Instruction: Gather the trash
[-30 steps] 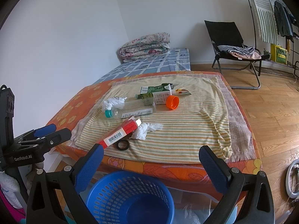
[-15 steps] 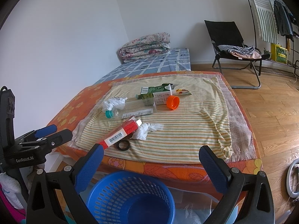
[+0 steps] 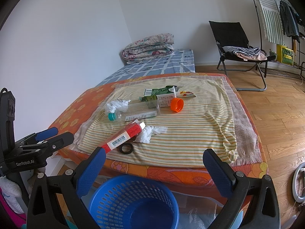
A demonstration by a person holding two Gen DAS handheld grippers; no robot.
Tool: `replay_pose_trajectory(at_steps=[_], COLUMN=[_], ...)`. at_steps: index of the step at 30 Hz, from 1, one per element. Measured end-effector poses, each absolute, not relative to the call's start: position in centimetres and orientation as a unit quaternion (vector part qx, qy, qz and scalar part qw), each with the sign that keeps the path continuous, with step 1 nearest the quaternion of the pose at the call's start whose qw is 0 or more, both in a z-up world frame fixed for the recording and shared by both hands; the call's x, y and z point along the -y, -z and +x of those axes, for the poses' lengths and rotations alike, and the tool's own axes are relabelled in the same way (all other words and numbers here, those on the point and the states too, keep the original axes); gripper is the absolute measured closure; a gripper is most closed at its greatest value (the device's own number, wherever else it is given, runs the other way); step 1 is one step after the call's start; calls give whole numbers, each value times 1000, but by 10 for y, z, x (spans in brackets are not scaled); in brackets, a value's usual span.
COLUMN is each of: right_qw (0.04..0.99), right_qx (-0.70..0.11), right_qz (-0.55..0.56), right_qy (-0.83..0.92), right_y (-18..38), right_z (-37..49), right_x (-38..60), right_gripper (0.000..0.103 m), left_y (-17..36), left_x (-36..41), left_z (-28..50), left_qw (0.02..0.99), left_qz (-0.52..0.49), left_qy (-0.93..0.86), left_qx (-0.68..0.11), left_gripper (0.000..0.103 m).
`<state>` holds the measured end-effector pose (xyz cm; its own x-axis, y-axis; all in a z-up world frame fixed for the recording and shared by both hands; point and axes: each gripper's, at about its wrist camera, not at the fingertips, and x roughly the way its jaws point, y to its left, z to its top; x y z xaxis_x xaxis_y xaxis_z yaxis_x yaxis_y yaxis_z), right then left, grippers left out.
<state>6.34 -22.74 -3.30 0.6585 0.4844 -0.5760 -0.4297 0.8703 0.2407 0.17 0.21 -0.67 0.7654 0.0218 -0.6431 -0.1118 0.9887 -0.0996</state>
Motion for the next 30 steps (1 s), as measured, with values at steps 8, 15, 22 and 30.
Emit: replay_pose_trajectory(at_steps=[8, 15, 22, 30], right_qw=[910, 910, 910, 909], right_qx=[-328, -328, -328, -330], right_qz=[42, 42, 43, 42], right_qy=[-251, -252, -251, -251], right_y=[32, 32, 33, 35], right_z=[63, 63, 63, 63], right_x=[228, 228, 229, 225], right_gripper=[0, 0, 0, 0], left_y=[7, 7, 7, 8], left_x=[-2, -2, -2, -2], left_z=[2, 2, 2, 2], left_qw=[937, 937, 937, 937], left_qz=[-66, -65, -66, -65], left_qy=[-35, -35, -35, -35], left_qx=[-342, -340, -342, -342], left_gripper=[1, 1, 1, 1])
